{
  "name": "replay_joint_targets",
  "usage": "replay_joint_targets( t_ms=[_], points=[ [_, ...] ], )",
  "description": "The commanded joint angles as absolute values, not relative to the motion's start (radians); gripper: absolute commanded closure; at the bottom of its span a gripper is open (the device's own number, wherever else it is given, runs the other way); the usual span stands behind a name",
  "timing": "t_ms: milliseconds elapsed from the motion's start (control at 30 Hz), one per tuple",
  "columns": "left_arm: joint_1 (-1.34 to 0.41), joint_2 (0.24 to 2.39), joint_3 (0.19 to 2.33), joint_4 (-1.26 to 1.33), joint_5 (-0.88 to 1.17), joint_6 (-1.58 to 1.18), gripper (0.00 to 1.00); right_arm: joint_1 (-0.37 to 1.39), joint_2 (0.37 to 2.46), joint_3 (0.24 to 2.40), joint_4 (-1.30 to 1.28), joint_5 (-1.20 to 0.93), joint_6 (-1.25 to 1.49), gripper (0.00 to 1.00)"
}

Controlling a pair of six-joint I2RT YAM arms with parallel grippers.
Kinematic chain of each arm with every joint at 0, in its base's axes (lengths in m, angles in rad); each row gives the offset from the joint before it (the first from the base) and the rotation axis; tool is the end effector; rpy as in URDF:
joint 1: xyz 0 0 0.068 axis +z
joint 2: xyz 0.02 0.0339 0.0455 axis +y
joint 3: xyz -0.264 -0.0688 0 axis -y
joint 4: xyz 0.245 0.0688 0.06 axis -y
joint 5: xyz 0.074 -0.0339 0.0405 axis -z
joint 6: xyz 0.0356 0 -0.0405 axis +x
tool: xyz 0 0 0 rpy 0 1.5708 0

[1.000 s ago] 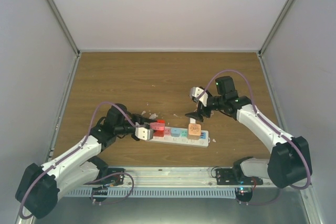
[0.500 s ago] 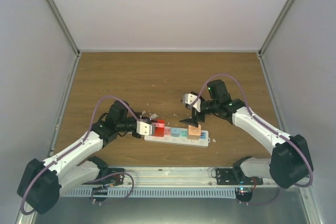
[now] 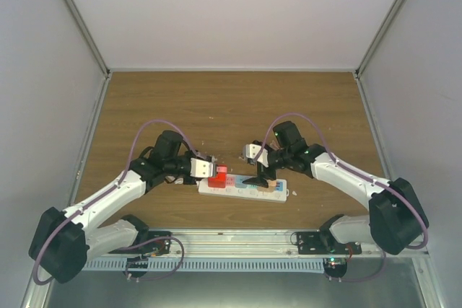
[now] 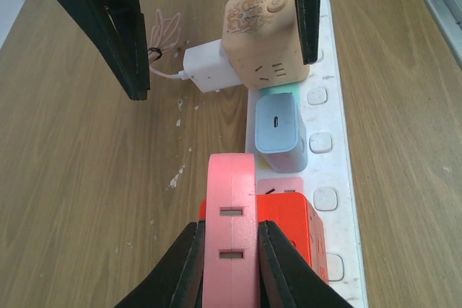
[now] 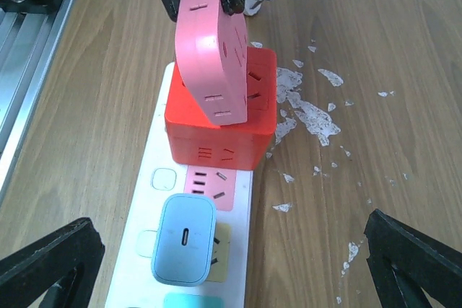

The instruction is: Pull the plug off the socket

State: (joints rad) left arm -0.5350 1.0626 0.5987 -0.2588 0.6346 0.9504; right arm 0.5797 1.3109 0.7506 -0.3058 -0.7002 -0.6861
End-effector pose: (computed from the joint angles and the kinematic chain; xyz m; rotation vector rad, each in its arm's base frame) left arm 0.1738 -0.1275 0.2203 1.6885 1.3680 -0.4906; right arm 0.2026 0.1601 0.2121 -1.6051 1.6674 0.7915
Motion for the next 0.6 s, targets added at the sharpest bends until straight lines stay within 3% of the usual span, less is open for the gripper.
replay_joint_targets(
  t_ms=[0,567],
  points=[
    [-0.540,1.097,0.629,-0.292,0.657,0.895,0.97,0.590,1.320,0.744,-0.288,-0.698,-0.712,0.00],
    [-0.537,1.083,0.618,-0.256,0.659,0.835,1.00,0.708,1.451,0.751,-0.019,-0.745,-0.531,0.00]
  ],
)
